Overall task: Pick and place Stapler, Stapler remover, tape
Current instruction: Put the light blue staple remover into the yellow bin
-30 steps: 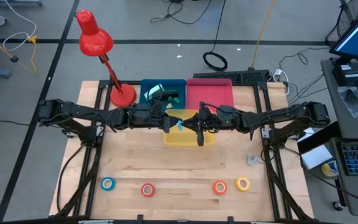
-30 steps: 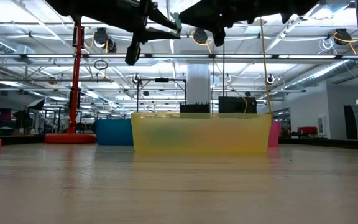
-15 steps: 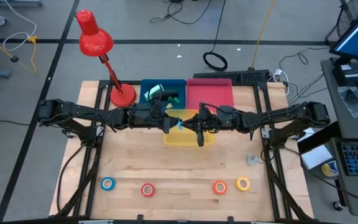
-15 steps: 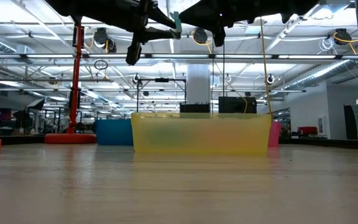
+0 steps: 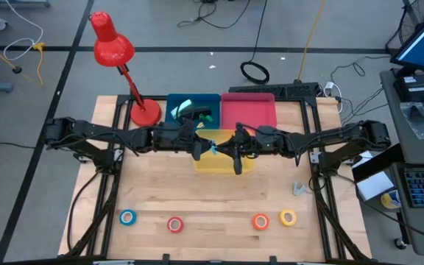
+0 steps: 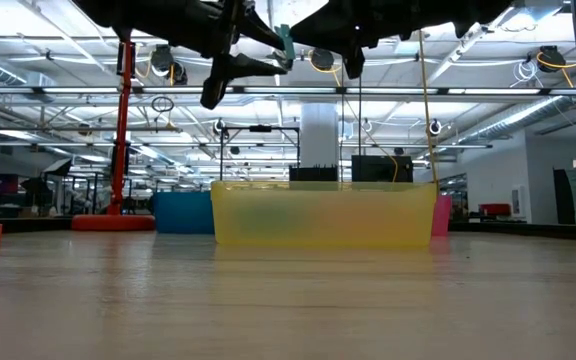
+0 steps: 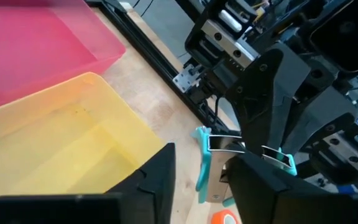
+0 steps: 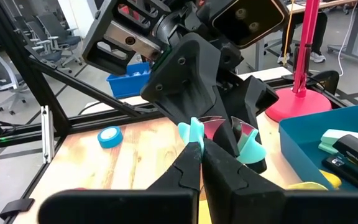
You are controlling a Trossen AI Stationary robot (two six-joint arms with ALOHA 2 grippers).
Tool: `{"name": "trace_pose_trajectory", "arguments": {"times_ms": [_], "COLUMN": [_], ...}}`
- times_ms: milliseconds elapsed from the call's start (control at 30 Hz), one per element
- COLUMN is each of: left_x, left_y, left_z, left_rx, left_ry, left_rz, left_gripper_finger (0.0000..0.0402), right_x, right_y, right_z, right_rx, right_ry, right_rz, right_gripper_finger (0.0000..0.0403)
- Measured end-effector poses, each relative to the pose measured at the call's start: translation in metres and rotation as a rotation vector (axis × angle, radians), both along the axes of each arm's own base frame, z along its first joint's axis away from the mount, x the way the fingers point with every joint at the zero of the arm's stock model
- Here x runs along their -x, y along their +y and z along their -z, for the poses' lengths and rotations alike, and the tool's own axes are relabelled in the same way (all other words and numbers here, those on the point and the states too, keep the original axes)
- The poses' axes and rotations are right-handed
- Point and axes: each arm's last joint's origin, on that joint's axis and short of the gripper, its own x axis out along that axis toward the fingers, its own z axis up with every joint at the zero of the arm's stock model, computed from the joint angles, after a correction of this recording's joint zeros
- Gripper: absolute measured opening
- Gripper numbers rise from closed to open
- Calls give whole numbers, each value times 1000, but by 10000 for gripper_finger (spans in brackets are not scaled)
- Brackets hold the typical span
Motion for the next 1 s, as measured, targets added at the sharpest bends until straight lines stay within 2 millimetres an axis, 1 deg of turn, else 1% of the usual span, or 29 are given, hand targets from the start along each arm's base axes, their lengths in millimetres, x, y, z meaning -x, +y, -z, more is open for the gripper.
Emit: {"name": "trace_pose_trajectory", "arguments": {"times_ms": [233,433,667,1000], "left_x": [1,2,3,4], "left_y": [8,15,23,25], "left_z": [1,2,2,4], "left_rx": [19,49,78,91], "left_ry": [12,12,9,30], "left_rz": [34,81,117,123], "left_gripper_finger": [190,216,217,216], "right_x": [1,1,3,5], "right_y": [0,-3,-9,-16], "right_z": [1,2,4,8], "right_rx": [0,3,3,8], "right_ry": [15,27,66,107], "right_rz": [5,26,50,83], "right_gripper_finger": [0,0,0,0]}}
